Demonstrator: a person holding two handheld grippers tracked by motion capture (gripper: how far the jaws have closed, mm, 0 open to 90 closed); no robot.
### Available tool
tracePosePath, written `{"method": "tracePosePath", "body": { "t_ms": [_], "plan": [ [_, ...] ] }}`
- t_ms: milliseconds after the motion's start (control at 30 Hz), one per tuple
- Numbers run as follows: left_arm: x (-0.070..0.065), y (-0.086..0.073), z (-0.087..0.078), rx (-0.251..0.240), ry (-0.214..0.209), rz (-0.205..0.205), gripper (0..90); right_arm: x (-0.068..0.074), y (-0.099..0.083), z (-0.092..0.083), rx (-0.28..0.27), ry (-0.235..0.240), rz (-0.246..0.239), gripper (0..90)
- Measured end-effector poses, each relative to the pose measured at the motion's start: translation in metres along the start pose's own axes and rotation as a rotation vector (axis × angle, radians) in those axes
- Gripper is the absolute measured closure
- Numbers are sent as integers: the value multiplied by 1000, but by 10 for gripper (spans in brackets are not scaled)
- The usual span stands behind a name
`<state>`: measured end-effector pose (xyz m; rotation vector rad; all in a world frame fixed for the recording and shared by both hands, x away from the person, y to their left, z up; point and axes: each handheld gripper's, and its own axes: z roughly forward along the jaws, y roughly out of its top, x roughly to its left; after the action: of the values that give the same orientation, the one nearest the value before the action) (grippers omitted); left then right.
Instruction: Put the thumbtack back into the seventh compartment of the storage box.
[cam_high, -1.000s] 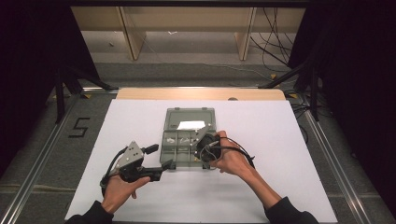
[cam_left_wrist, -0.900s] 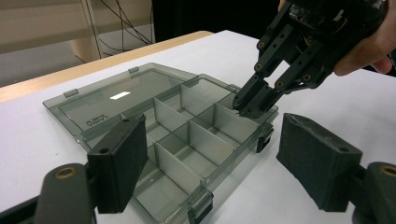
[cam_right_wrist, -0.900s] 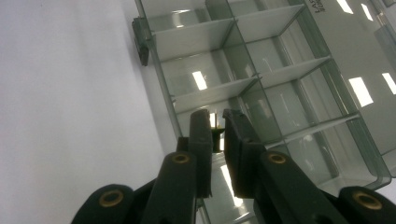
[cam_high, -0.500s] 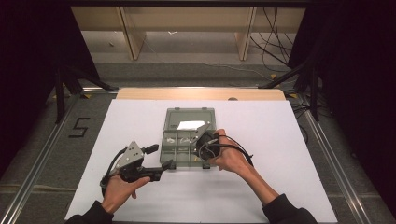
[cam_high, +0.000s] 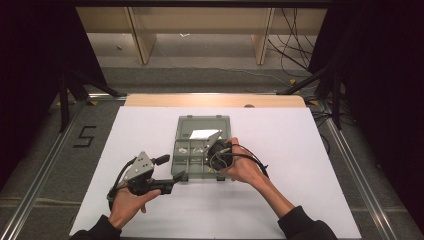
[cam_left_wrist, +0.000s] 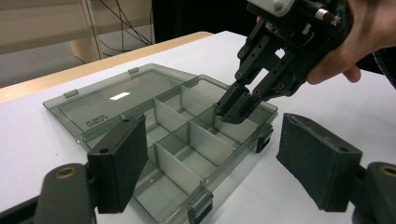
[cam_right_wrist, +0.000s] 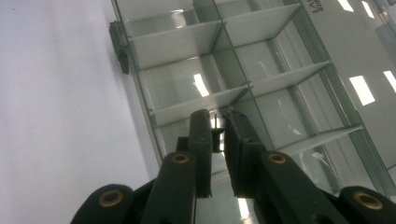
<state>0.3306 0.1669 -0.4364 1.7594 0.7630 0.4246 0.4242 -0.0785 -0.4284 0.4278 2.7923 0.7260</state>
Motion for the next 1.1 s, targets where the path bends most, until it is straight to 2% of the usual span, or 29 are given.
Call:
{"method": "tracePosePath", "body": {
  "t_ms": [433, 467, 533, 900, 1100],
  "plan": [
    [0, 0, 0, 3, 0, 2, 234, 0, 0, 3, 7, 0, 1, 817],
    [1, 0, 0, 6, -1, 15, 234, 1, 0, 4, 10, 1, -2, 817],
    [0, 0, 0, 9, 6, 0, 234, 2, 0, 5, 12, 1, 0, 817],
    [2, 0, 0, 6, 2, 10, 233, 3, -2, 9, 22, 9, 1, 807],
    [1, 0, 0, 4, 3, -2, 234, 2, -3, 4, -2, -3, 17, 738]
  ]
}}
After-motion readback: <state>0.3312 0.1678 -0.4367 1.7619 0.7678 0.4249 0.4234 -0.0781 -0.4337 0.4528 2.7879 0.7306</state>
